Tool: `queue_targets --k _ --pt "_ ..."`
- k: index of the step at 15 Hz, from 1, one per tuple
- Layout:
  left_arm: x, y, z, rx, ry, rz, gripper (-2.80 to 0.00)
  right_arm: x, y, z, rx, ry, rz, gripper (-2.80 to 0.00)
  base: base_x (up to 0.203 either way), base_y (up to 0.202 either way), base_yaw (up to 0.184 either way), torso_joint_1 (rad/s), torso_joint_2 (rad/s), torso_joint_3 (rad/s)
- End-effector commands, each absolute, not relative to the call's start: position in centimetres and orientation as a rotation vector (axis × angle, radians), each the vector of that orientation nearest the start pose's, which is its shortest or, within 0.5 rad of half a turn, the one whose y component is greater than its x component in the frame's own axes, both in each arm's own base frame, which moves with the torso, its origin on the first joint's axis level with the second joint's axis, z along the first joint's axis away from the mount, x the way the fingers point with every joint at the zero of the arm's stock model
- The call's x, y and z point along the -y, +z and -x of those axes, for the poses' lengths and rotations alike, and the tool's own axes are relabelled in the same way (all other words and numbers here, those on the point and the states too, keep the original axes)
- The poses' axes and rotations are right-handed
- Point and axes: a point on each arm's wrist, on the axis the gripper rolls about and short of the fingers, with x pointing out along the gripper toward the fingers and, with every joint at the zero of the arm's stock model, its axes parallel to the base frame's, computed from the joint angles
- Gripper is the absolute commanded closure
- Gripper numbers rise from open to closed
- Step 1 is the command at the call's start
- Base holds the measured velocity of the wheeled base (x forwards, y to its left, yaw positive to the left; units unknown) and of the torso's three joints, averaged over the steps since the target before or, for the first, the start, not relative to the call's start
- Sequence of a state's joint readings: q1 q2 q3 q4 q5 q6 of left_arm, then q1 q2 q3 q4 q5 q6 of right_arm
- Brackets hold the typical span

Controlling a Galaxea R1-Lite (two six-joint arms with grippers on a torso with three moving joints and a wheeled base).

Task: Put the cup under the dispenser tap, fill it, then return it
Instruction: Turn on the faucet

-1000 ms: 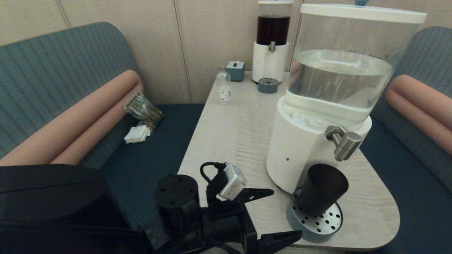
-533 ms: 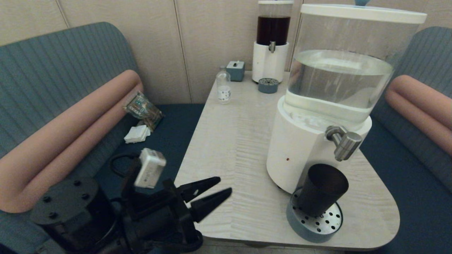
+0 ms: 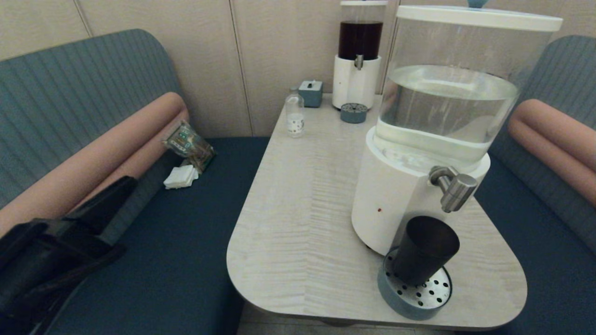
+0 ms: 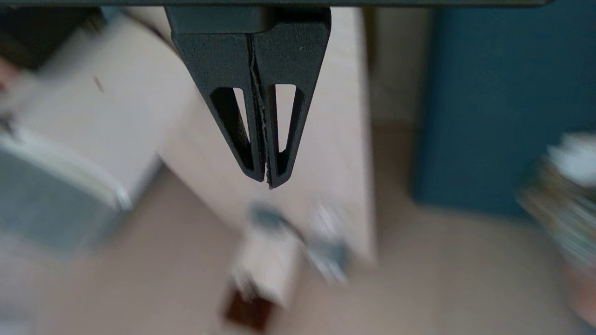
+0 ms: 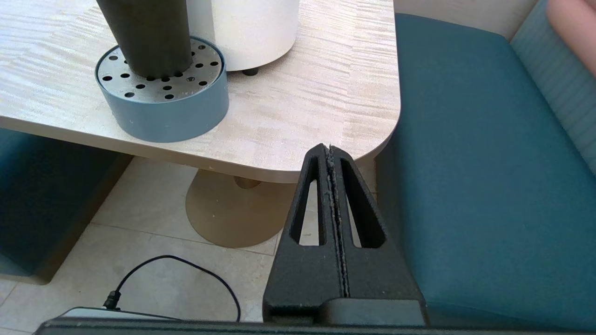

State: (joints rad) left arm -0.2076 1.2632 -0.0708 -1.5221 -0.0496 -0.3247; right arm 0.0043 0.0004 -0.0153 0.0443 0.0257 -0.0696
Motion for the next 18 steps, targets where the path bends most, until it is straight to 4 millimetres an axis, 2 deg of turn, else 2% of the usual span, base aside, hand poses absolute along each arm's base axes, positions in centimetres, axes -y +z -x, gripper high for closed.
queue_targets --k 1,4,13,16,18 --pt "1.2 19.9 -9.8 0.467 -0.236 0.333 0.0 0.0 7.5 2.4 -0.025 0.032 0.07 0.0 0.0 0.0 0.0 0.0 0.0 0.0" --pt "0.5 20.3 -6.1 0.579 -0.215 0.297 0.0 0.0 7.5 2.4 -0.027 0.032 0.07 0.0 0.0 0.0 0.0 0.0 0.0 0.0" --pt "0.2 16.1 2.8 0.399 -0.196 0.123 0.0 0.0 7.5 2.4 -0.026 0.032 0.07 0.0 0.0 0.0 0.0 0.0 0.0 0.0" --pt "0.2 12.6 3.7 0.327 -0.153 0.049 0.0 -0.1 7.5 2.4 -0.025 0.03 0.07 0.0 0.0 0.0 0.0 0.0 0.0 0.0" --pt "0.1 9.8 2.6 0.212 -0.07 -0.001 0.0 -0.1 7.5 2.4 -0.027 0.03 0.07 0.0 0.0 0.0 0.0 0.0 0.0 0.0"
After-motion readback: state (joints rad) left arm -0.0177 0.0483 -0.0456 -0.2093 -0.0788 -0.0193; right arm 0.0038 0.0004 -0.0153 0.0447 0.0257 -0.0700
